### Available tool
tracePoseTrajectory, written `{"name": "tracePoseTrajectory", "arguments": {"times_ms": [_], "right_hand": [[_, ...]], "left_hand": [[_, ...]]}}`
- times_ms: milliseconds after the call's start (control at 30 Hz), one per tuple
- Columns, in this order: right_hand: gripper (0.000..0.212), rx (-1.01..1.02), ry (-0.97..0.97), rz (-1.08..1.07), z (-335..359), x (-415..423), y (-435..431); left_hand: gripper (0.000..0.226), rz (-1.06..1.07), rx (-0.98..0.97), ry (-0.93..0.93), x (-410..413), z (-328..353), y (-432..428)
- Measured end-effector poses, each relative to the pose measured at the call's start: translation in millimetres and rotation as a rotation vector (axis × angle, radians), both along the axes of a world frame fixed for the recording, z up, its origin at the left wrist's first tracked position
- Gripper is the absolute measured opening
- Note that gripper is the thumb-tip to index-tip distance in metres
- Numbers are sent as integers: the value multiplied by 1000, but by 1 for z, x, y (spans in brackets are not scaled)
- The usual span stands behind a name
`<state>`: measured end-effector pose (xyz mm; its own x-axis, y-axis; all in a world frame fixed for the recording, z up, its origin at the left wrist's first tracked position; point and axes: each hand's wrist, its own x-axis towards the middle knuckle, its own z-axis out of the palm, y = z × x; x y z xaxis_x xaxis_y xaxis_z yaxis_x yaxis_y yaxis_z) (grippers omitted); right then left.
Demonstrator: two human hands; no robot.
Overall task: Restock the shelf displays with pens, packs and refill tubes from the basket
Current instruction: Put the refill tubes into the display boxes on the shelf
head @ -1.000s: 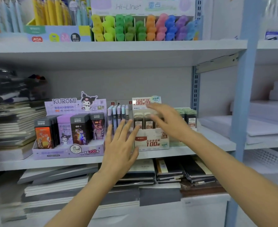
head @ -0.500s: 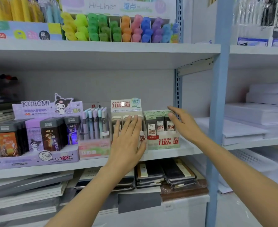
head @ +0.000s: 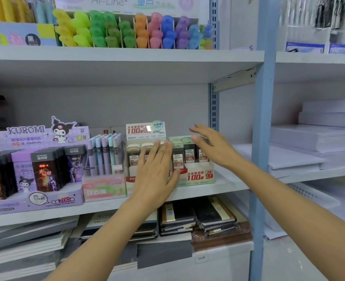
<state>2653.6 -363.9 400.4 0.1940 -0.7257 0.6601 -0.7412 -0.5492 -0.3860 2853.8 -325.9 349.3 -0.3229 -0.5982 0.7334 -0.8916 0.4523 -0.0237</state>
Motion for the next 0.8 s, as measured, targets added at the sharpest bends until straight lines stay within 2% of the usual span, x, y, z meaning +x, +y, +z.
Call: {"name": "tracePoseTrajectory", "arguments": {"times_ms": [167,300,500,667,800], "right_hand": [[53,-100,267,8,-2,21,-3],[52,-99,341,-64,-5,35,-10],[41,-93,313,5,-1,27,-6],[47,-12,405,29,8,26,2],[48,-141,270,69,14,27,11]], "left_hand": [[65,118,-63,-16,13,-18,13],[64,127,-33,-34,18,-23,14],[63,146,-25,-40,18,-22,13],[63,108,-36,-53,23,-18,18],[61,131,-114,-34,41,-9,26]]}}
